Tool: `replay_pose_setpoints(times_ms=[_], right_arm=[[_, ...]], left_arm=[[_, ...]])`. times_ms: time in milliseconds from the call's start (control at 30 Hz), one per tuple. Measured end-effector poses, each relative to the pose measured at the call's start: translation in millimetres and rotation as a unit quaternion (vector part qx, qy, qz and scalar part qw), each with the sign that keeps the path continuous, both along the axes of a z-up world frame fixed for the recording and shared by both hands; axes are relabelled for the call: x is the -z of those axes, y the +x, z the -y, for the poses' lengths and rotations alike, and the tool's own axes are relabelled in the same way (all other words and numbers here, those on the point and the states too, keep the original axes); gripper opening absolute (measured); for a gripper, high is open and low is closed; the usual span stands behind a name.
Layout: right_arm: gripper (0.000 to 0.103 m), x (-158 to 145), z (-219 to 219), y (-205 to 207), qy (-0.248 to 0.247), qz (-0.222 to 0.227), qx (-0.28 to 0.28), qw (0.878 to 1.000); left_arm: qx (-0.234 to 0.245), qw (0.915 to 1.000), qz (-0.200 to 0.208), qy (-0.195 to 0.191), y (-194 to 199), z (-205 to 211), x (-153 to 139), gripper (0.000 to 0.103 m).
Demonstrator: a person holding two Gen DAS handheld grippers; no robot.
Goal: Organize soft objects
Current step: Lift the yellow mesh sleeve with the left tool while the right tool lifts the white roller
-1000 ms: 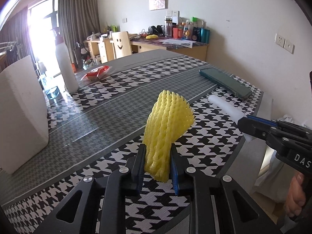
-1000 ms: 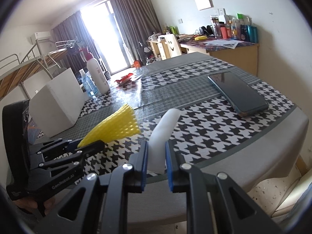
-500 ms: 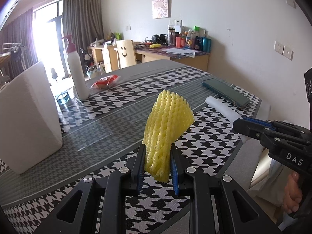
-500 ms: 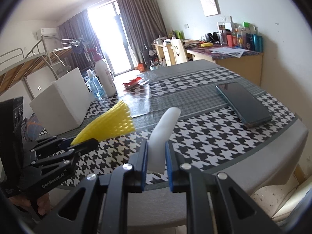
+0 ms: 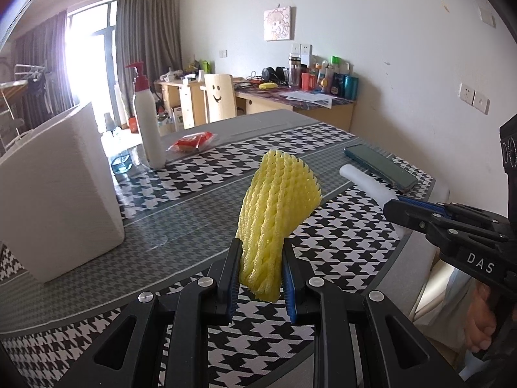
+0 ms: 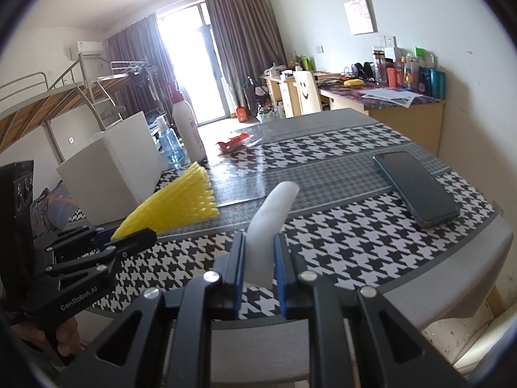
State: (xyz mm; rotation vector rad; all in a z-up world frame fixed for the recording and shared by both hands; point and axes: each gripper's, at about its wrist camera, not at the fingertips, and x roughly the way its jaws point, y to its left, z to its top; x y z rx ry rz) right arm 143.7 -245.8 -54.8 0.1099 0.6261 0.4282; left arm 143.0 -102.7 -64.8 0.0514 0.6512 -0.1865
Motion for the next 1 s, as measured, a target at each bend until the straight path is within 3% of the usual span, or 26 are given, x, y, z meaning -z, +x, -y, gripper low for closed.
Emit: replay_pose_setpoints(times_ms=[1000], right_arm=[[0.021, -16.7, -38.4, 8.6, -0.006, 0.021, -0.047, 0.999]], left_arm=[[-0.043, 0.9987, 0.026, -0.009, -9.9, -38.9, -16.1, 0.024]])
